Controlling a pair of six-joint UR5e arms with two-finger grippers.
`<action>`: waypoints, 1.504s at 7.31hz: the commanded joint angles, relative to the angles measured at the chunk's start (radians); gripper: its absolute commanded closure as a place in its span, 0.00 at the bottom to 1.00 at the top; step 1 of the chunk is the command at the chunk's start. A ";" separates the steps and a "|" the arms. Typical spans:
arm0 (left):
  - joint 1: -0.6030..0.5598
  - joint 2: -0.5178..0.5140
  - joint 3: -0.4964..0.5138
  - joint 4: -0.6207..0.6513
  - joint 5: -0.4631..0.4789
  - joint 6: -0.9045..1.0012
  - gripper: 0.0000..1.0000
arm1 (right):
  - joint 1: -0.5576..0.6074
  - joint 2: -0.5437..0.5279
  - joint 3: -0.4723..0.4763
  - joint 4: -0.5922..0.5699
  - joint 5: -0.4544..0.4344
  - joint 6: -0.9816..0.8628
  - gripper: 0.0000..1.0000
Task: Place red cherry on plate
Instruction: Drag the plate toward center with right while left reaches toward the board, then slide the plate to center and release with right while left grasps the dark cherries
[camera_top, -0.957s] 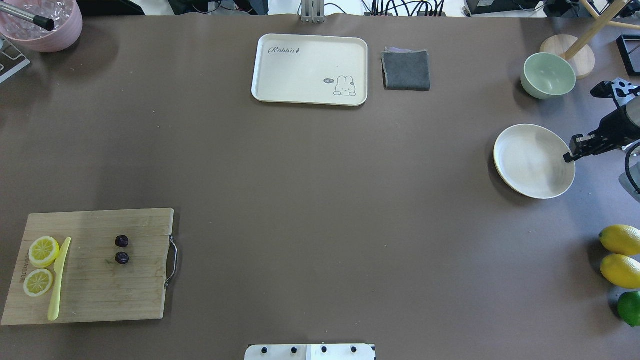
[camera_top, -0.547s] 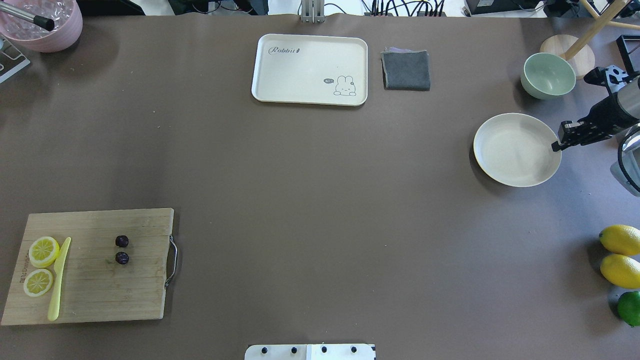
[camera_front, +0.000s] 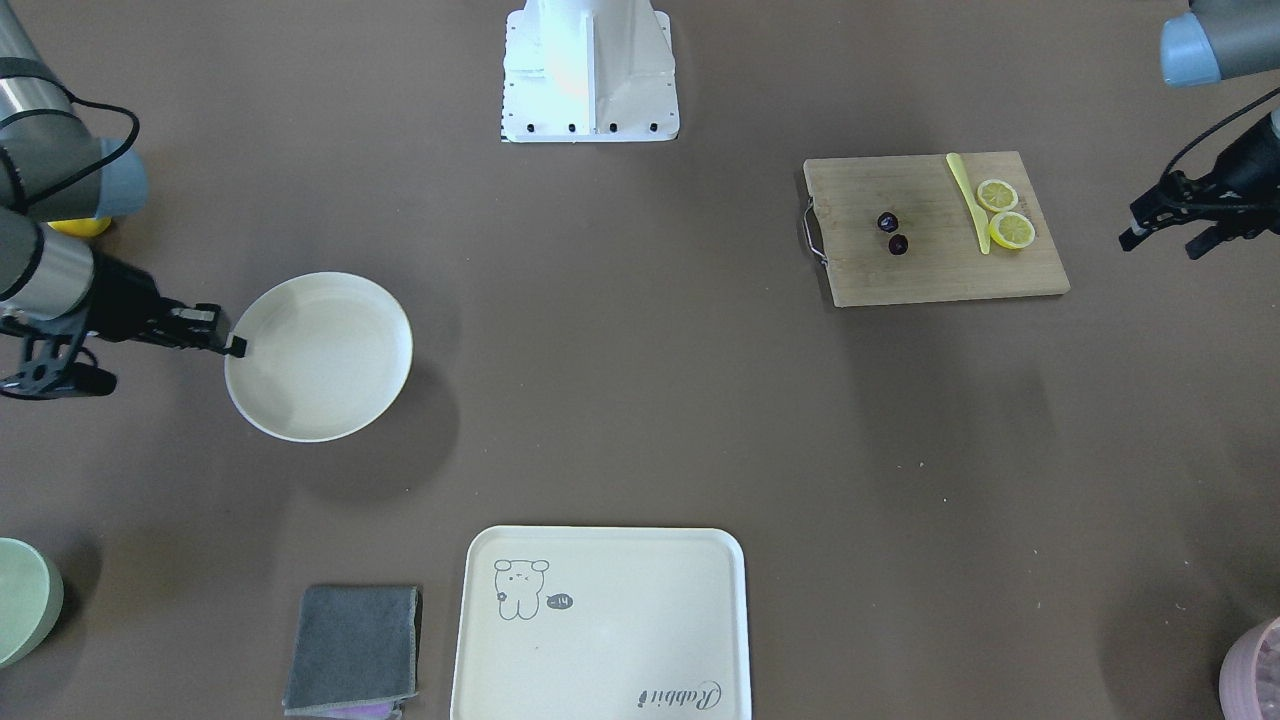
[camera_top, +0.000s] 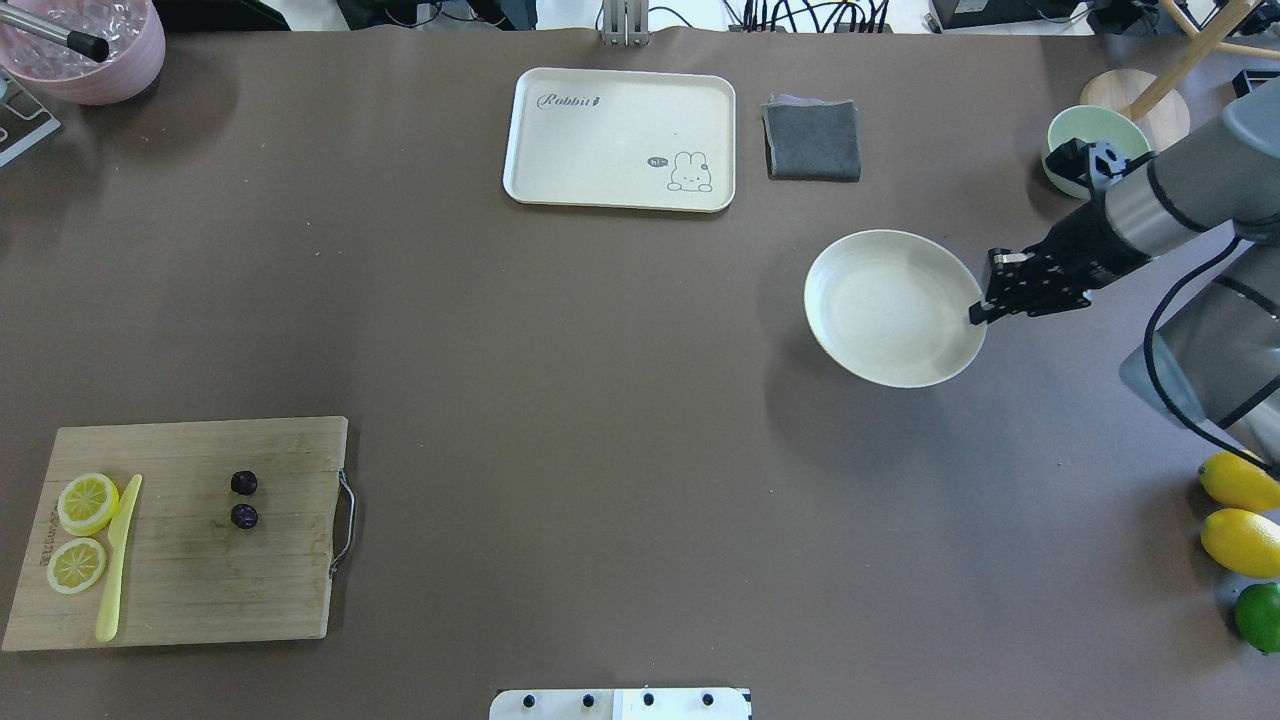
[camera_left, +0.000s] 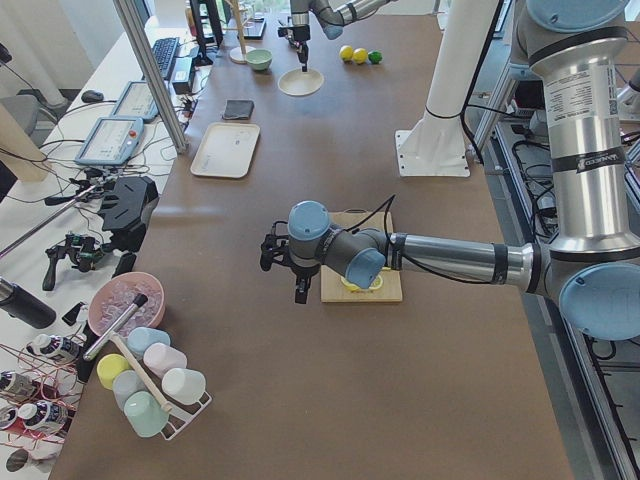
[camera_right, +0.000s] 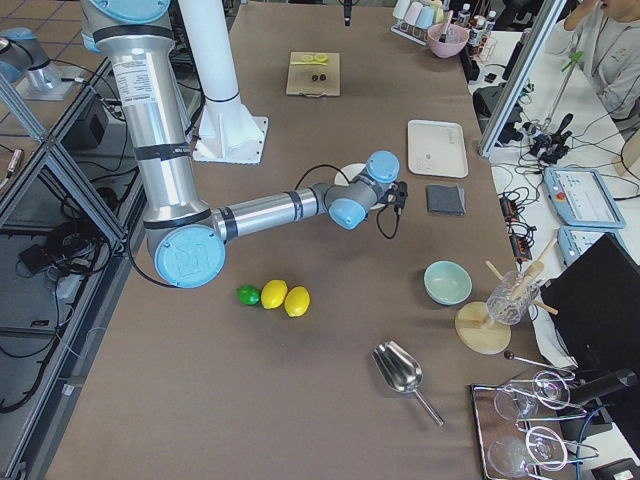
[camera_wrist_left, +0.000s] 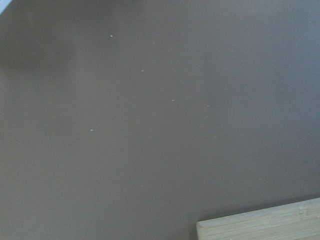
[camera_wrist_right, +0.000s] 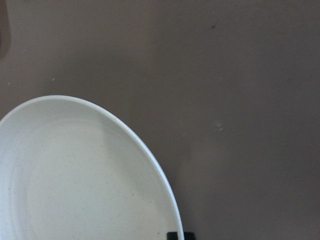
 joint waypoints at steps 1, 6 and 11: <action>0.189 -0.011 -0.084 -0.040 0.074 -0.291 0.03 | -0.214 0.093 0.065 0.009 -0.183 0.254 1.00; 0.499 -0.071 -0.109 -0.051 0.289 -0.539 0.15 | -0.453 0.175 0.058 0.012 -0.417 0.372 1.00; 0.553 -0.090 -0.090 -0.049 0.304 -0.535 0.29 | -0.488 0.181 0.056 0.012 -0.439 0.377 1.00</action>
